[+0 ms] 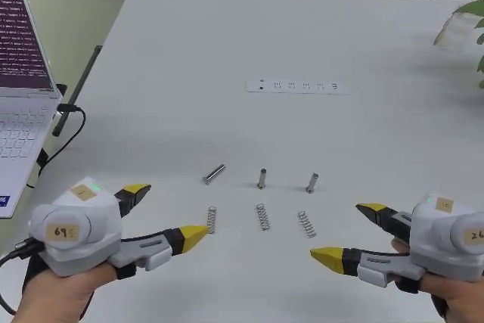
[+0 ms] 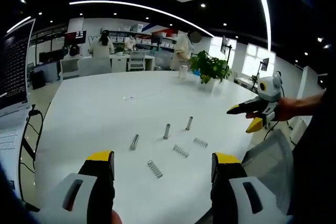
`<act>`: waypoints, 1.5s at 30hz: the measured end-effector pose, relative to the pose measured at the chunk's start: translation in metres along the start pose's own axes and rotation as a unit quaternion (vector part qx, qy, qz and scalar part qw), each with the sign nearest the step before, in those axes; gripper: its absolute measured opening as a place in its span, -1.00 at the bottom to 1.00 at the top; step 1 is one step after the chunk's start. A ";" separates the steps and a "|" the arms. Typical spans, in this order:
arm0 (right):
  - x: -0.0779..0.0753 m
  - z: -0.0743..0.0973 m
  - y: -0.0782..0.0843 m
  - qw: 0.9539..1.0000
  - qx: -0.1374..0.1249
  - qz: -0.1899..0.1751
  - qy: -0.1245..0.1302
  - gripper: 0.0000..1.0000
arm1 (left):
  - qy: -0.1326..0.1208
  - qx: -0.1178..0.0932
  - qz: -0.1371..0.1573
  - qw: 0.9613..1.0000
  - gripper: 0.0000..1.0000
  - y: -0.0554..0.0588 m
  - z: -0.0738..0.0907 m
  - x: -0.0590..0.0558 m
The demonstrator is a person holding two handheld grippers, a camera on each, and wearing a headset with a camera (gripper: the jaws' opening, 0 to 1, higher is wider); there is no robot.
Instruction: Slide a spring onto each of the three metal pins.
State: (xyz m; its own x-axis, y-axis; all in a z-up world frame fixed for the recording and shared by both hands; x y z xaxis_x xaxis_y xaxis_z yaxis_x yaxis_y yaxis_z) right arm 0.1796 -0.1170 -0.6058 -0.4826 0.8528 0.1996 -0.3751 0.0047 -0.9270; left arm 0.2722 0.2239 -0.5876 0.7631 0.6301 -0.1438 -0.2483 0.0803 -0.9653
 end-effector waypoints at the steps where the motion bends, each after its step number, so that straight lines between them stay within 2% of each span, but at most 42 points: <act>1: 0.000 0.000 0.000 1.000 0.001 0.000 0.000 0.59 | 0.000 0.001 -0.001 1.000 0.44 0.000 0.000 0.000; 10: 0.000 0.003 0.003 1.000 0.006 -0.002 -0.001 0.60 | -0.002 0.005 0.002 1.000 0.43 0.005 0.002 0.002; 26: -0.001 0.005 0.005 1.000 0.010 -0.004 0.000 0.60 | 0.002 0.003 0.001 1.000 0.43 0.003 -0.003 0.006; 33: -0.001 0.005 0.006 1.000 0.010 -0.003 0.000 0.57 | 0.007 0.011 -0.006 1.000 0.42 0.003 -0.011 0.011; 45: -0.002 0.006 0.007 1.000 0.012 -0.009 0.003 0.53 | 0.024 0.010 -0.017 1.000 0.40 -0.007 -0.032 0.020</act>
State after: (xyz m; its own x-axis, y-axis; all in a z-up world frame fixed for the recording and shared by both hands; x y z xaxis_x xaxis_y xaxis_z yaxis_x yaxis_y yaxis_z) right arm 0.1732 -0.1219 -0.6109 -0.4709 0.8556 0.2151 -0.4035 0.0080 -0.9149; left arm 0.3083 0.2119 -0.5910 0.7988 0.5890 -0.1223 -0.2340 0.1170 -0.9652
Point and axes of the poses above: the centre of the closed fingertips' face, and the gripper's own axes: z roughly backward along the fingers, x roughly to its left, y roughly out of its underside, the point moved 10 cm from there along z, roughly backward along the fingers, and after that the axes turned 13 degrees about -x, right-handed, at the moved point
